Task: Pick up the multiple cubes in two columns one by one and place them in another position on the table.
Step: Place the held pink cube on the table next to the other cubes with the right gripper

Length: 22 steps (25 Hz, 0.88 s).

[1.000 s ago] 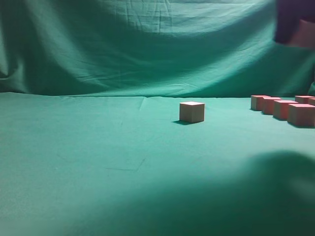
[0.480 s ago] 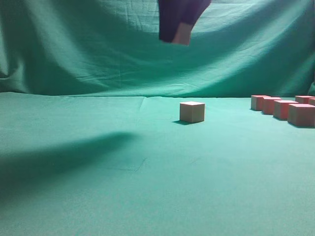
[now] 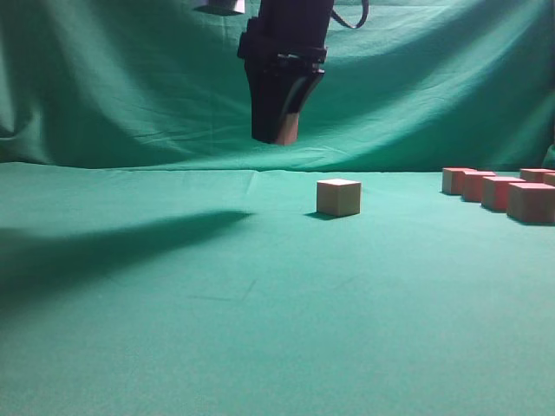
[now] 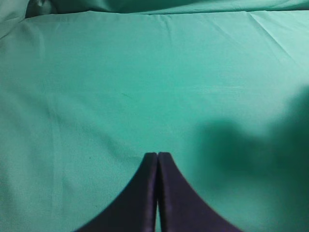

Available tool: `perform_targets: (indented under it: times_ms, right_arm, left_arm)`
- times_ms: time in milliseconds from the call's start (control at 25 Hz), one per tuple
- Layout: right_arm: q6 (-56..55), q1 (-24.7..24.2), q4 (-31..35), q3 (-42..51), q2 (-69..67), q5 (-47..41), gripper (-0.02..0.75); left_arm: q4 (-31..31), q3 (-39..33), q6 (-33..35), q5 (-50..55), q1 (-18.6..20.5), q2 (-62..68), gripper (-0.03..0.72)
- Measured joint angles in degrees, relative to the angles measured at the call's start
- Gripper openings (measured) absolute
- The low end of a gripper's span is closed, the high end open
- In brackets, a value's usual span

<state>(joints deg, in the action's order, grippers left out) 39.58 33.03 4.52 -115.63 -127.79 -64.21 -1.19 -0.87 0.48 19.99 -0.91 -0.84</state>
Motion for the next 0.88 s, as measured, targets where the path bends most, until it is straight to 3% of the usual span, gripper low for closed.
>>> perform_targets:
  times_ms: [880]
  right_arm:
    - [4.7, -1.0, 0.2, 0.1, -4.9, -0.5, 0.269]
  left_arm:
    - [0.0, 0.0, 0.0, 0.0, 0.0, 0.0, 0.000]
